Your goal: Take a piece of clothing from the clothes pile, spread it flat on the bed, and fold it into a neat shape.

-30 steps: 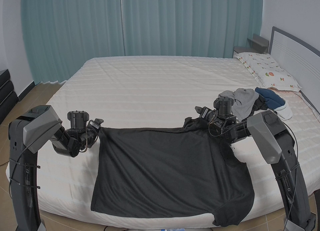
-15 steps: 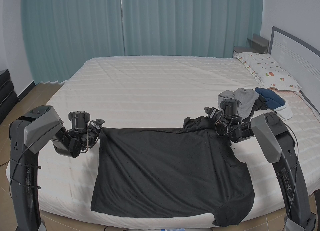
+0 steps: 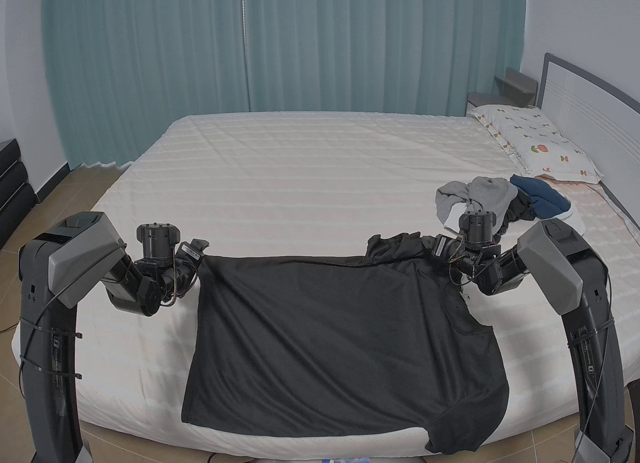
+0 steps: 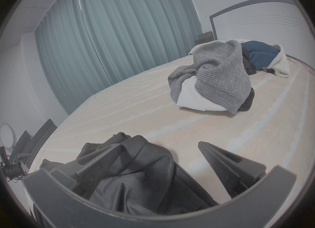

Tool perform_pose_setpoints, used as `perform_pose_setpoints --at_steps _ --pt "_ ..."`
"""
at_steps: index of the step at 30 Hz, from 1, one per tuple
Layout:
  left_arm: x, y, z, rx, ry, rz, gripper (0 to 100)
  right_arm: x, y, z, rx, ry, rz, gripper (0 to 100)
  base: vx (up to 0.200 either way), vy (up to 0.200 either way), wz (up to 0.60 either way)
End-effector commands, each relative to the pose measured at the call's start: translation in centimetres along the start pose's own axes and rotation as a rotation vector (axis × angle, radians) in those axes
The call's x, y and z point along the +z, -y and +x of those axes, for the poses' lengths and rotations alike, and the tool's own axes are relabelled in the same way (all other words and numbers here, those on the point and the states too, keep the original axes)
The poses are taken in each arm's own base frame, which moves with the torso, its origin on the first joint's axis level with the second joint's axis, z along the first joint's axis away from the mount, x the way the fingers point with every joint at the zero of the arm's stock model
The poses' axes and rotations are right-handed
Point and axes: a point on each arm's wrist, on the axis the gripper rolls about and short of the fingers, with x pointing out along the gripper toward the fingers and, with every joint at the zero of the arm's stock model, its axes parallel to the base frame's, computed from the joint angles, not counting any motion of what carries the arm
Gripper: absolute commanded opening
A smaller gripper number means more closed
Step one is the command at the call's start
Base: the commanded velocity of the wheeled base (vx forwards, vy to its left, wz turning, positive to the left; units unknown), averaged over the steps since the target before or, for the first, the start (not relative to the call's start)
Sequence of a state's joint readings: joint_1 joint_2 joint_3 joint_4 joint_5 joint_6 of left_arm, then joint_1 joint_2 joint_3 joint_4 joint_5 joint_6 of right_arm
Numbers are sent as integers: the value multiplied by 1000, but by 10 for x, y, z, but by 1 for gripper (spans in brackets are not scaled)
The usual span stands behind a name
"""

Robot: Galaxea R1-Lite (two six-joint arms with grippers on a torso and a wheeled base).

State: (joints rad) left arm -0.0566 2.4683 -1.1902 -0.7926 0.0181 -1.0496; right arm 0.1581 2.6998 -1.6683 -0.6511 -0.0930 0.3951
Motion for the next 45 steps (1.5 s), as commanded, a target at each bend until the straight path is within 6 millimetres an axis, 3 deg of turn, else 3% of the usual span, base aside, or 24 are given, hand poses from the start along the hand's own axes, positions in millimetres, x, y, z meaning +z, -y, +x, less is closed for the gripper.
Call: perform_pose_setpoints --at_steps 1,12,13,20,31,45 --pt "0 0 0 1 0 0 100 -7 1 0 0 -13 -9 100 0 0 0" --pt "-1 -1 1 2 -1 0 100 -20 5 13 -2 -14 -20 100 0 0 0" --pt "-1 -1 1 2 -1 0 100 -20 5 13 -2 -14 -20 0 0 0 0" --pt "-3 -3 2 8 -6 28 100 -20 7 23 0 6 -15 0 0 0 0" --pt "-3 -2 4 2 -4 29 100 14 -12 29 41 160 41 0 0 0 0" --pt "0 5 12 -26 11 30 100 -6 -10 41 33 149 39 0 0 0 0"
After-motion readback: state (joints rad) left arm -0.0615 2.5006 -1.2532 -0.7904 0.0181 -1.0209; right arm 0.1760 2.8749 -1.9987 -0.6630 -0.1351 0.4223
